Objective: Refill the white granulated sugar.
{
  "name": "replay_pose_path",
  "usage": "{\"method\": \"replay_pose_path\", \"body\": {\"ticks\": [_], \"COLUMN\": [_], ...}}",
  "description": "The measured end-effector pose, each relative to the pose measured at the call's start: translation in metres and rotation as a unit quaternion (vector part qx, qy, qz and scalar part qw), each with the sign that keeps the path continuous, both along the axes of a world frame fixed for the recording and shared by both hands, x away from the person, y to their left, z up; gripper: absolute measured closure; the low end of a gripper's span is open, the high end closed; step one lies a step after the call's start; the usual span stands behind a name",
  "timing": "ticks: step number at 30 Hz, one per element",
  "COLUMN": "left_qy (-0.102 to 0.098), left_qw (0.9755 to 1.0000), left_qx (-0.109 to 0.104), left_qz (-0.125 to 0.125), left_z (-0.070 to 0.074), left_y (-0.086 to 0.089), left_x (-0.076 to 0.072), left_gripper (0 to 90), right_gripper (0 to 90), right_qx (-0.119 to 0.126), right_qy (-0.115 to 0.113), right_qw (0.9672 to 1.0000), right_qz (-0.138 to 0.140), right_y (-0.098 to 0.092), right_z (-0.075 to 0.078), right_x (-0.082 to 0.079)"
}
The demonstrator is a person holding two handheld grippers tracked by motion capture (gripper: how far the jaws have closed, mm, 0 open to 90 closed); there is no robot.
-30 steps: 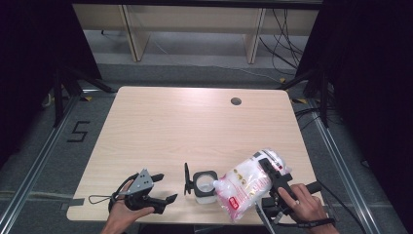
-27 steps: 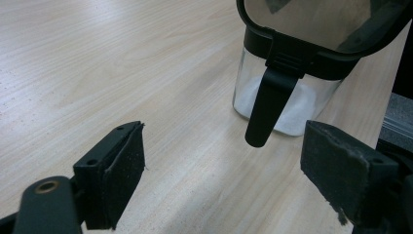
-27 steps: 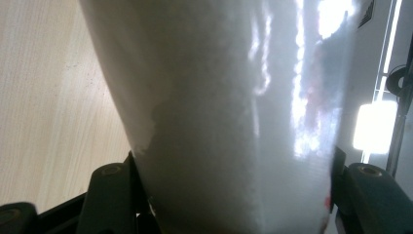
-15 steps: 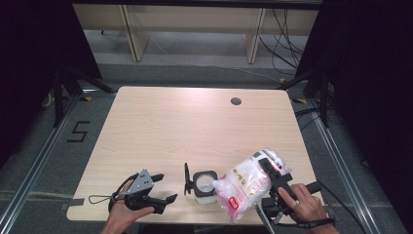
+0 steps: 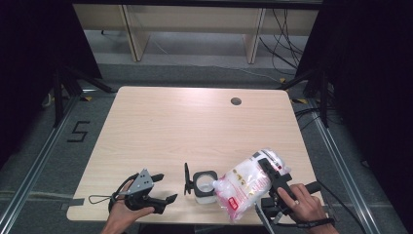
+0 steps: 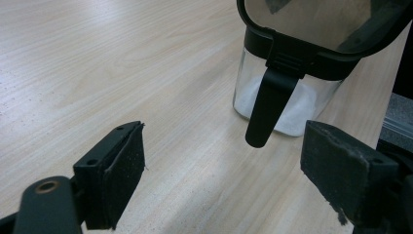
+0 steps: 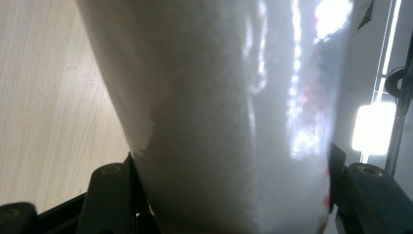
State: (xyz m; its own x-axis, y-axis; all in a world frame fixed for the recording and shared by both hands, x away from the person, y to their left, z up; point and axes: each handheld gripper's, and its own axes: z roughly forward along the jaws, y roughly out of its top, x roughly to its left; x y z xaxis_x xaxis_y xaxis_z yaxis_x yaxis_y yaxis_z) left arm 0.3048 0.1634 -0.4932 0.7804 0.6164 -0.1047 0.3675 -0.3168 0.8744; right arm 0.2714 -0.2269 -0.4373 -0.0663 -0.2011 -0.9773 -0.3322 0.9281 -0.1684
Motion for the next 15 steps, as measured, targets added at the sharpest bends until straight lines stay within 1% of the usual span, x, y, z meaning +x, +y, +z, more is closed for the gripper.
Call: {"method": "replay_pose_path", "body": {"ticks": [2,4,5,6,7,8,9,10,11,12,13,14,15], "left_qy": [0.000,-0.002,0.000,0.000,-0.001,0.000,-0.001,-0.002,-0.003,-0.001,-0.002,-0.004,-0.003], "left_qw": [1.0000,1.0000,1.0000,1.0000,1.0000,1.0000,1.0000,1.0000,1.0000,1.0000,1.0000,1.0000,1.0000], "left_qx": [0.001,0.002,0.001,0.003,0.003,0.004,0.003,0.002,0.005,0.003,0.004,0.004,0.004], "left_qz": [0.000,-0.001,0.001,0.001,0.001,0.002,-0.002,-0.001,0.000,0.000,-0.001,-0.003,0.000], "left_z": [-0.0001,0.0001,0.0002,0.0005,0.0004,0.0005,0.0005,0.0006,0.0009,0.0007,0.0007,0.0007,0.0010], "left_y": [0.0001,0.0004,0.0001,0.0003,0.0004,0.0007,0.0011,0.0010,0.0011,0.0010,0.0011,0.0013,0.0011], "left_x": [-0.0003,0.0004,-0.0002,-0.0006,-0.0008,-0.0007,0.0002,0.0001,-0.0003,-0.0005,-0.0002,0.0003,-0.0003], "left_gripper": [15.8,15.8,15.8,15.8,15.8,15.8,15.8,15.8,15.8,15.8,15.8,15.8,15.8], "right_gripper": [40.4,40.5,40.5,40.5,40.5,40.4,40.4,40.4,40.4,40.4,40.4,40.5,40.4], "right_qx": [-0.001,-0.001,0.002,0.001,0.007,-0.007,-0.008,-0.007,0.004,0.002,0.000,0.008,0.002], "right_qy": [-0.001,0.002,0.004,-0.001,0.012,0.006,-0.004,-0.003,0.006,0.005,0.009,0.016,0.003], "right_qw": [1.0000,1.0000,1.0000,1.0000,0.9998,0.9999,0.9999,0.9999,1.0000,1.0000,0.9999,0.9998,1.0000], "right_qz": [0.001,-0.002,0.000,0.006,-0.012,-0.005,0.011,0.011,0.001,0.004,-0.006,-0.011,0.007], "right_y": [0.0000,0.0002,0.0002,0.0005,-0.0002,0.0005,0.0007,0.0006,-0.0001,0.0000,0.0004,-0.0001,0.0003], "right_z": [-0.0002,-0.0005,-0.0018,-0.0028,-0.0057,-0.0044,-0.0045,-0.0047,-0.0065,-0.0060,-0.0050,-0.0057,-0.0037], "right_x": [0.0000,0.0000,0.0005,0.0011,-0.0003,0.0004,0.0020,0.0020,0.0012,0.0014,0.0001,-0.0003,0.0014]}}
